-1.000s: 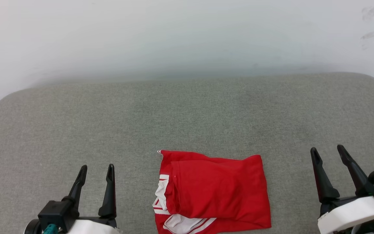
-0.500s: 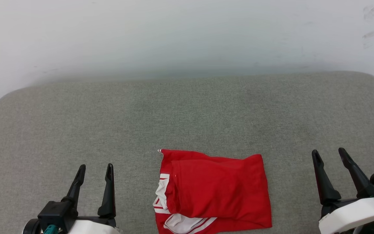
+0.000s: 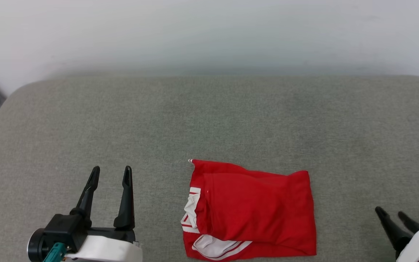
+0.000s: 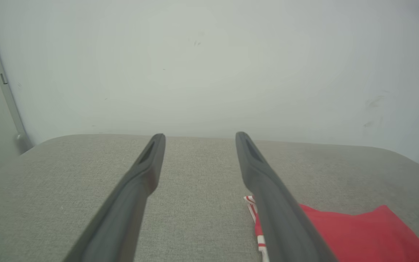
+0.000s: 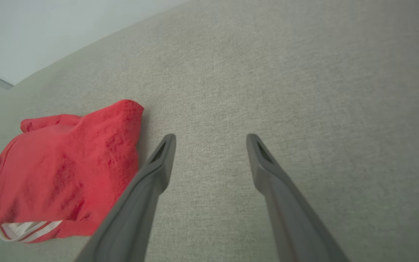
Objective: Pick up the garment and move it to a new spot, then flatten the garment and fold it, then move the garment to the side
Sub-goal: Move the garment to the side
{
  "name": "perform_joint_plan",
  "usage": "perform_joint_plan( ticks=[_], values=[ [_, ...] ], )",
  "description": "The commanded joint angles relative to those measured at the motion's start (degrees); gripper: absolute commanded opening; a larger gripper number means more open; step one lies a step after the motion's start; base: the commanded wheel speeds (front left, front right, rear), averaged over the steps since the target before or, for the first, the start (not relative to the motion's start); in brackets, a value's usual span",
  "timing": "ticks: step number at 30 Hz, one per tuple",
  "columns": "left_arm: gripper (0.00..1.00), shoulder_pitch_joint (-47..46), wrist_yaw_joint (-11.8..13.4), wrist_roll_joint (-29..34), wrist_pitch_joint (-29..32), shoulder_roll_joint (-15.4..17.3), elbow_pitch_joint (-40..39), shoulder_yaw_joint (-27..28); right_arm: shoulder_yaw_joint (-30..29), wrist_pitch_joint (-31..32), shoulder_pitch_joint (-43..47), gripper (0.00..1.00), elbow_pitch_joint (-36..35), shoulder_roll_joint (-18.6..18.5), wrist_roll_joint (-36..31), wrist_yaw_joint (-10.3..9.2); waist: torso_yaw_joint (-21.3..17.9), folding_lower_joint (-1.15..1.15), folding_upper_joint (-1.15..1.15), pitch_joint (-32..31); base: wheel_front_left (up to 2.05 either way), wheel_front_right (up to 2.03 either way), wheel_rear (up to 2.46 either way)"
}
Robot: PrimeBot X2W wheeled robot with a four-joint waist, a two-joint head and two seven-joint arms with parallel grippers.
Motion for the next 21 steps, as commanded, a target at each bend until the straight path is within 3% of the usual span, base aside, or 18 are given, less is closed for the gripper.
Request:
perform_joint_plan(
  ticks=[1, 6, 19, 20, 21],
  values=[
    [1.00, -0.86, -0.38, 0.55, -0.25, -0.30, -0.25, 0.21, 0.76, 1.96, -1.27, 1.00, 1.04, -0.93, 1.99, 0.00, 0.94, 0.00, 0.00, 1.18, 0.00, 0.00, 0.00],
    [1.00, -2.64, -1.62, 0.65, -0.25, -1.34, -0.24, 0.77, 5.17, 9.10, -3.96, 1.00, 4.64, -2.09, 9.10, 0.00, 2.48, 0.00, 0.00, 4.19, 0.00, 0.00, 0.00],
    [1.00, -7.61, -5.11, 1.75, -0.25, -3.33, 2.33, 1.08, 20.13, 7.89, -12.11, 1.00, 13.38, -4.08, 20.44, -0.04, 5.65, 0.00, 0.00, 10.06, 0.00, 0.00, 0.00],
    [1.00, -7.79, -5.34, 1.89, -0.25, -3.48, 2.58, 1.22, 21.05, 7.78, -12.49, 0.81, 14.13, -4.52, 20.77, -0.04, 5.81, 0.00, 0.00, 10.22, 0.00, 0.00, 0.00],
    [1.00, -7.97, -5.45, 1.95, -0.25, -3.63, 2.74, 1.33, 22.24, 7.43, -12.79, 0.23, 14.71, -5.25, 20.67, -0.05, 5.93, 0.00, 0.00, 10.33, 0.00, 0.00, 0.00]
  ],
)
